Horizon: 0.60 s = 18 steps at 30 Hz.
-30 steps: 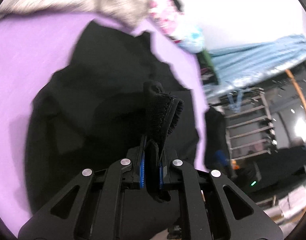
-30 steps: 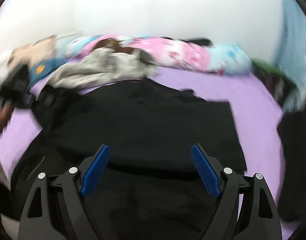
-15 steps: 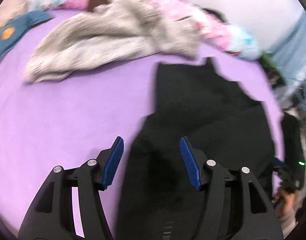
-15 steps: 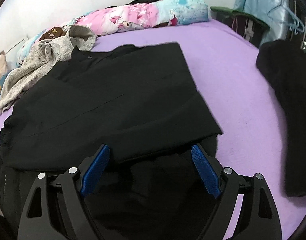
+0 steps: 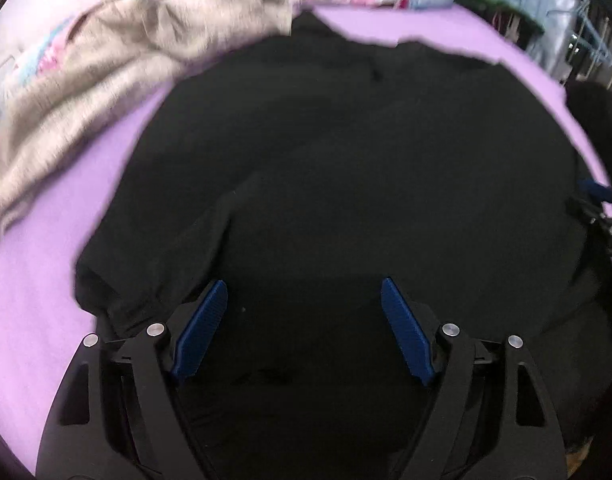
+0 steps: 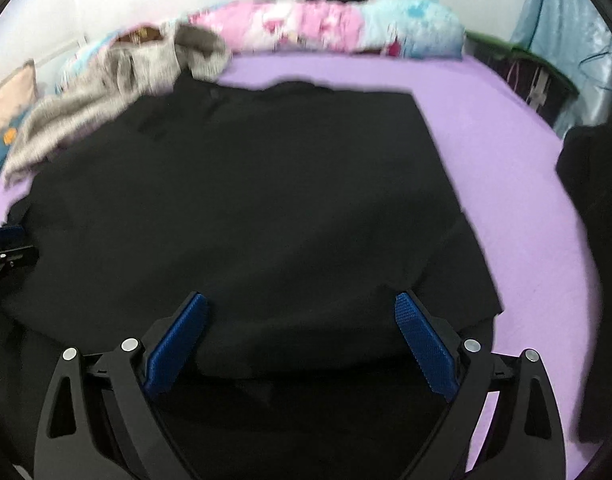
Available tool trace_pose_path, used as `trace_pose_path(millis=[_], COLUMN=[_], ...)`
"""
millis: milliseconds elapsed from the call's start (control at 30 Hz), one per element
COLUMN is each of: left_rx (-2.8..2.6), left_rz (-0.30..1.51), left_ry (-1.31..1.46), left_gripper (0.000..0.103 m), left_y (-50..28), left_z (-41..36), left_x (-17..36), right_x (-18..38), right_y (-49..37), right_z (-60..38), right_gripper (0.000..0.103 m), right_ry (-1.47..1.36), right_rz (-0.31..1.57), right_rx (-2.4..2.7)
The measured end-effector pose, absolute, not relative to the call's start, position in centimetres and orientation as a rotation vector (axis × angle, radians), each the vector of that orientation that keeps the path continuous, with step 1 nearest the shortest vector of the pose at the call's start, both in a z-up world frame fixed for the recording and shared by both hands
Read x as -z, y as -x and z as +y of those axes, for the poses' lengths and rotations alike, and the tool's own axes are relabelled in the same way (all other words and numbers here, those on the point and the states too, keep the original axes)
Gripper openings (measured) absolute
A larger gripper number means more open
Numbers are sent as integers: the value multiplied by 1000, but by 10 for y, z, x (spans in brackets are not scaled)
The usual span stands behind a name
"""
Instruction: Fold large clothes
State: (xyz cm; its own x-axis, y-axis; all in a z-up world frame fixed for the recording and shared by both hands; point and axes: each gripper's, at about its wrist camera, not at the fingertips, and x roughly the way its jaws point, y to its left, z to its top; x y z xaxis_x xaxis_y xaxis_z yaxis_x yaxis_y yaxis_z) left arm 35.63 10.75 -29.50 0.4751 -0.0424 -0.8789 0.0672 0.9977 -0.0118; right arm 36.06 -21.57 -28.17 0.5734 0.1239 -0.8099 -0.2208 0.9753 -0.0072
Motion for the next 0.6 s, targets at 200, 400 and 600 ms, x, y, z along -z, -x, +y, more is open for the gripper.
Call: trace_pose_path(millis=[200, 400, 600], left_rx=[116, 129, 122], left_rz=[1055, 1050, 965], left_ry=[74, 96, 200], left_gripper=[79, 80, 83], left_y=[-359, -360, -325], left_z=[121, 123, 145], left_x=[319, 309, 259], right_x=[305, 298, 266], right_y=[-361, -360, -331], right_z=[-214, -217, -231], right_gripper=[97, 97, 97], right_ry=[130, 113, 11], right_rz=[949, 949, 943], right_rx=[-184, -187, -178])
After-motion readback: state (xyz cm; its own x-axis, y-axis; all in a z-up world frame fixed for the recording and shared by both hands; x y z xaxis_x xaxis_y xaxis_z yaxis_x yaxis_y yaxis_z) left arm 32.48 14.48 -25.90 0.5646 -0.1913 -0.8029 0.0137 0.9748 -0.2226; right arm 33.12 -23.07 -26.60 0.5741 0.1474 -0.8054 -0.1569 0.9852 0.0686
